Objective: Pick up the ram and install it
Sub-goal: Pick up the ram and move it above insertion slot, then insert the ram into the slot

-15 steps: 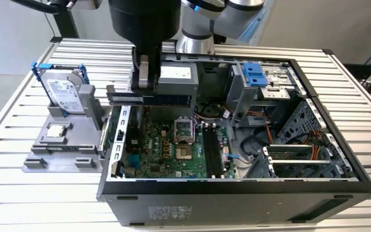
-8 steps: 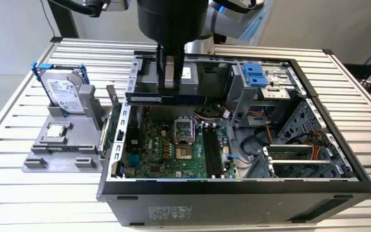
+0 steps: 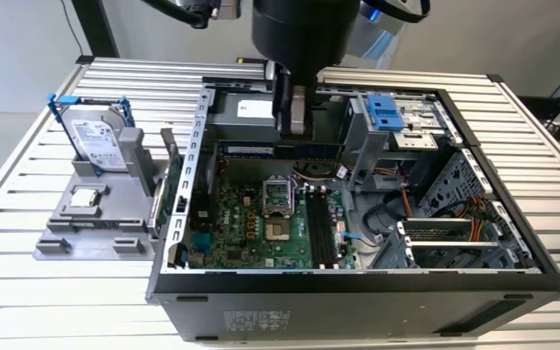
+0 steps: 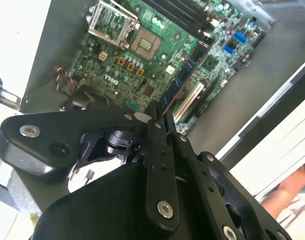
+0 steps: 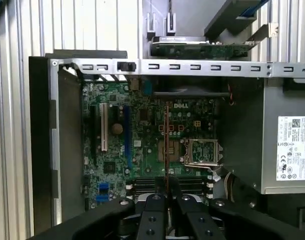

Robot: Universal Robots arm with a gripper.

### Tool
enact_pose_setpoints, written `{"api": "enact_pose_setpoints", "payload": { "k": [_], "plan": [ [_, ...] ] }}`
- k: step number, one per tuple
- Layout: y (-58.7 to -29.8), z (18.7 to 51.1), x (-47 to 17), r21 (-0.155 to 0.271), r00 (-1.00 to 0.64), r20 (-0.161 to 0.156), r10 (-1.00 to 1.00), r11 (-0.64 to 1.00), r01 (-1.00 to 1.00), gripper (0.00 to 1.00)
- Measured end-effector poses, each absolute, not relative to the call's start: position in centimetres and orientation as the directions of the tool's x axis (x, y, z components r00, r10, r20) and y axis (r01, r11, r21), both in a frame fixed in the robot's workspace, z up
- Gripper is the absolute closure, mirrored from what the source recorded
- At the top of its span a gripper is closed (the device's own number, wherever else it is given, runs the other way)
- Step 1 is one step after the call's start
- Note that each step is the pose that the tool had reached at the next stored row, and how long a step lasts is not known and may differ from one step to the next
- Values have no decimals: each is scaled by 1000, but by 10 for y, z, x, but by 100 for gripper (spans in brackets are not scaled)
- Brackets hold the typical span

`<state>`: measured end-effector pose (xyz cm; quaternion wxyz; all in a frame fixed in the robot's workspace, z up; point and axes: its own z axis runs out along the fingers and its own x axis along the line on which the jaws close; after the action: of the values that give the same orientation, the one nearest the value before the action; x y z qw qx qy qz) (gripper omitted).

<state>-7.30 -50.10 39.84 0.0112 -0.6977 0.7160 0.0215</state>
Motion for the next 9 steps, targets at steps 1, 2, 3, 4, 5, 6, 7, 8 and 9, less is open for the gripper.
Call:
{"api": "enact_pose_setpoints", "payload": {
  "k": [1,2,3,4,5,6,7,8,9],
  "plan": [
    [-501,398,-68,15,-26,-46,-999,26,-1000,100],
    [-501,398,-64,15,-26,-46,-999,26,-1000,100],
    [-501,398,-60,15,-26,-46,-999,26,-1000,100],
    [-501,398,-55,15,-26,-46,-999,26,-1000,100],
    [-501,398,-50,15,-26,-46,-999,26,-1000,100],
    [-501,398,-46,15,-26,-46,-999,26,-1000,100],
    [-501,398,-41,15,-26,-46,-999,26,-1000,100],
    [-501,398,-37,15,-26,-46,-999,25,-1000,100],
    [-501,398,-32,15,-26,-46,-999,26,-1000,100]
  ]
}}
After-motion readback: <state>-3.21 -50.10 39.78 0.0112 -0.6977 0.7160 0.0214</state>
